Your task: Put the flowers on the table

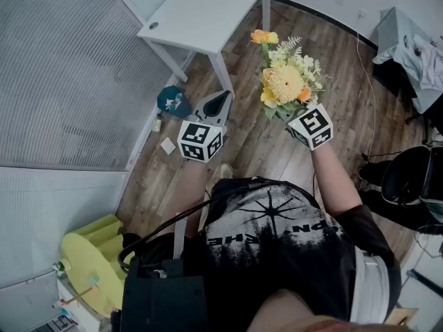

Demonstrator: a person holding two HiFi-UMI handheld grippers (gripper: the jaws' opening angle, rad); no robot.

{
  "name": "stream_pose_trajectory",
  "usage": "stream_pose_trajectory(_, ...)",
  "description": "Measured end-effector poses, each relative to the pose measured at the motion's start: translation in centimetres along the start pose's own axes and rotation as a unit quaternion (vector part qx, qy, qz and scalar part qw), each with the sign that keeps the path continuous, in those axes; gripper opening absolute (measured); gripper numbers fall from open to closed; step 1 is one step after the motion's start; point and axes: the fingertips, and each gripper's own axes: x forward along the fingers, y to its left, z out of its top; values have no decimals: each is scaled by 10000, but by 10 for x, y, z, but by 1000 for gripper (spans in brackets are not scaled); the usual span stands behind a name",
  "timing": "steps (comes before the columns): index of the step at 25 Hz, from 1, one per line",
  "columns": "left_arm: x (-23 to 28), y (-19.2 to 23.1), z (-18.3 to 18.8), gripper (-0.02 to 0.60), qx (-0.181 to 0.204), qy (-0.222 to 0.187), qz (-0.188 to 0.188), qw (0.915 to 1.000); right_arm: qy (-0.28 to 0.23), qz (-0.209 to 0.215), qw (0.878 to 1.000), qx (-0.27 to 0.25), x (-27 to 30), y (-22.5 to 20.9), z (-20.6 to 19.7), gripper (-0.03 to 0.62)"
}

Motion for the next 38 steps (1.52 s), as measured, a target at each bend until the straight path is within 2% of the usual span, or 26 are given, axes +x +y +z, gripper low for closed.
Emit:
stream_pose_trajectory(8, 5, -3, -2, 12, 35, 19, 58, 10000, 23, 64, 10000, -72, -1, -2, -3, 250)
stream_pose_trajectory(24, -3, -2, -6, 12, 115, 66, 196, 9997, 91, 159, 9998, 109, 1, 4, -10, 250)
stream_pose_trajectory(30, 4, 20, -20, 12, -51, 61, 240, 9997, 272, 204, 9994, 61, 14, 5, -26, 250)
stream_pose_trajectory(38, 24, 67, -13, 12, -53, 36, 28, 10000, 353, 23, 9993, 76, 62, -11, -22, 250)
